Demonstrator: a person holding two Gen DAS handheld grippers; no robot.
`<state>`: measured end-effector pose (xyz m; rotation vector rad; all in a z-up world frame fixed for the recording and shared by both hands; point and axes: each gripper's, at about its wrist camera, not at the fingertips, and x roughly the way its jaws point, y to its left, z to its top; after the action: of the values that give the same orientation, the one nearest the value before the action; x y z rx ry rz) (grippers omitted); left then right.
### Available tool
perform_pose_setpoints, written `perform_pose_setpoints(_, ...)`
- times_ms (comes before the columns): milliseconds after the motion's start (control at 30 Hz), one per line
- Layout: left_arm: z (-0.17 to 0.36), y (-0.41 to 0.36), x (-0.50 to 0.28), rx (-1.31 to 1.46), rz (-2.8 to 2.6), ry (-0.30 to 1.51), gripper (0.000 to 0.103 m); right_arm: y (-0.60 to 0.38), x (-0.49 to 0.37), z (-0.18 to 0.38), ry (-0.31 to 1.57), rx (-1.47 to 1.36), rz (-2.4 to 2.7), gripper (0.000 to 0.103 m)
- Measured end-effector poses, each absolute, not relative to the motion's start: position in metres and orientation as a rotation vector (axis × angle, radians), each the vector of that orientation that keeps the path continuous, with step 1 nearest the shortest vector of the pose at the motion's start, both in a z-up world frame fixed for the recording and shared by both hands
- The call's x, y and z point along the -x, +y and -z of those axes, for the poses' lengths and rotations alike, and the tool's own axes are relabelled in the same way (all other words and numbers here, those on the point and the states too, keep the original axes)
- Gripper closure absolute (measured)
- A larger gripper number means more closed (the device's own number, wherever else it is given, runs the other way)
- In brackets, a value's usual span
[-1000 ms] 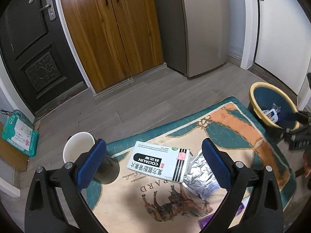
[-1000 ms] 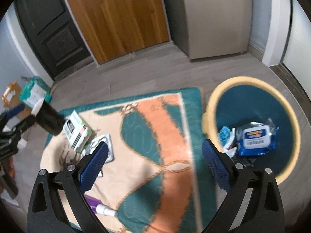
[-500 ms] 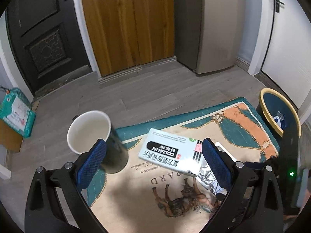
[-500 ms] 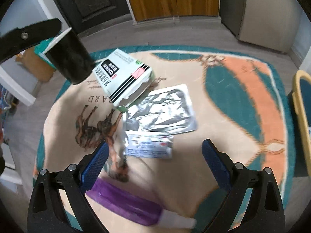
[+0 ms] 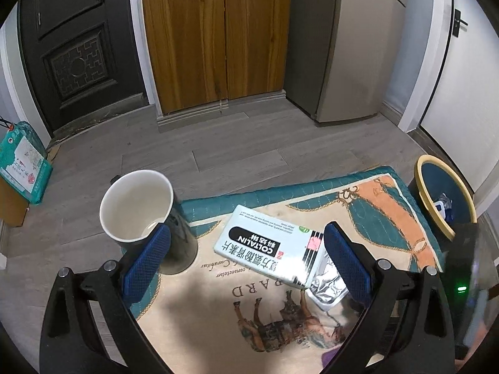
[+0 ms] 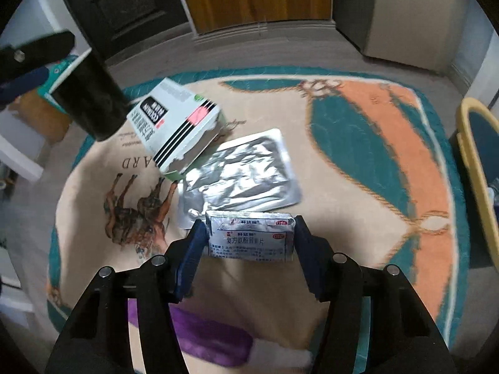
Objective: Collect trash
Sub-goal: 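Grasp the white COLTALIN box with the left tool while the right tool grasps the foil blister pack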
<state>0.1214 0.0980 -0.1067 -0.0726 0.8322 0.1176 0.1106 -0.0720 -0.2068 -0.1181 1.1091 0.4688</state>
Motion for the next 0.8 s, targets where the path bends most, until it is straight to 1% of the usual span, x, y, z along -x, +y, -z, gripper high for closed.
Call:
perform_pose_setpoints(167, 0.113, 0.093, -0.136, 0.173, -0.2, 0.855, 0.006, -0.108, -0.126, 0.15, 1.088, 0.109, -0.441, 0.044)
perform_pose_setpoints(300, 0.131, 0.083, -0.157, 0.228, -0.314, 0.874, 0.006, -0.141, -0.134, 0.113, 0.99, 0.142, -0.392, 0.044)
perform_pose_setpoints(500, 0.178, 0.073, -0.184, 0.301, -0.428, 0.975, 0.006, -0.175, -0.151, 0.114, 0.971, 0.005, -0.363, 0.044)
perform_pose_setpoints(667, 0.198, 0.071, -0.2, 0.283, -0.496, 1.01, 0.006, -0.191, -0.162, 0.121, 0.984, -0.037, -0.349, 0.044)
perform_pose_setpoints(800, 0.214, 0.082, -0.207, 0.332, -0.558, 1.057, 0.006, -0.202, -0.168, 0.12, 0.971, -0.07, -0.344, 0.044)
